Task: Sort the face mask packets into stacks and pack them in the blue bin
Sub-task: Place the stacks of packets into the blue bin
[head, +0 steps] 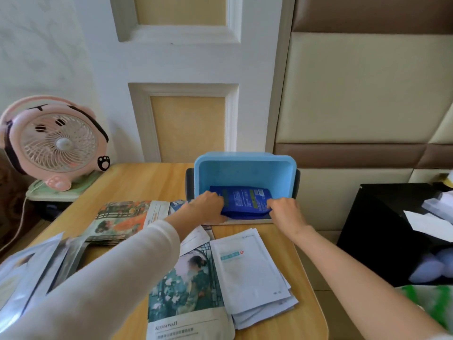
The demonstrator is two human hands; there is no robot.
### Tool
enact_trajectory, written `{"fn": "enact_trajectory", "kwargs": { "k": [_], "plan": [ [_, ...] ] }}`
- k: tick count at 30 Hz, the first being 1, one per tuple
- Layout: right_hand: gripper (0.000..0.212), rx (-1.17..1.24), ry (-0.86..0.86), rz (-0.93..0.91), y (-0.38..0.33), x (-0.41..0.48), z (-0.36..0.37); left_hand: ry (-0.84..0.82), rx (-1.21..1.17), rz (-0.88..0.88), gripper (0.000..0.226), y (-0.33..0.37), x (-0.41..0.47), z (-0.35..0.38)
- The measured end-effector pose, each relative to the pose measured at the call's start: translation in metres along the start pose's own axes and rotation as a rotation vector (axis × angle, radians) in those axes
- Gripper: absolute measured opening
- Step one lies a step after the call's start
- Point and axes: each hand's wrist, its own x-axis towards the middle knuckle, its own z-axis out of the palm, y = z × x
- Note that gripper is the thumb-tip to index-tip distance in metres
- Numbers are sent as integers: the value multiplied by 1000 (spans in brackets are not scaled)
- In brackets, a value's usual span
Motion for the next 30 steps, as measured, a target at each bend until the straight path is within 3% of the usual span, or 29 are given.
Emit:
{"fn": "enact_trajectory", "kwargs": {
  "k": [5, 9, 17, 21, 24, 27, 30],
  "plan": [
    [25, 95, -90, -40, 6, 3, -7, -35, -138, -63, 48, -12, 11, 1],
    [42, 46, -142, -24, 12, 7, -7, 2, -113, -72, 51, -1, 3, -7],
    [29, 112, -132, 135, 5, 22, -5, 111, -242, -167, 38, 0, -21, 7],
    [20, 51, -54, 178, -10, 12, -1, 179, -383, -190, 30, -4, -32, 8],
    [14, 88, 175, 169, -36, -3, -10, 219, -436, -135, 29, -14, -52, 4],
    [10, 260, 433, 35, -80, -24, -28, 333, -506, -117, 26, -36, -85, -2],
    [11, 410, 399, -128, -137, -45, -51, 517, -587, -285, 23, -78, -135, 2]
  ]
}}
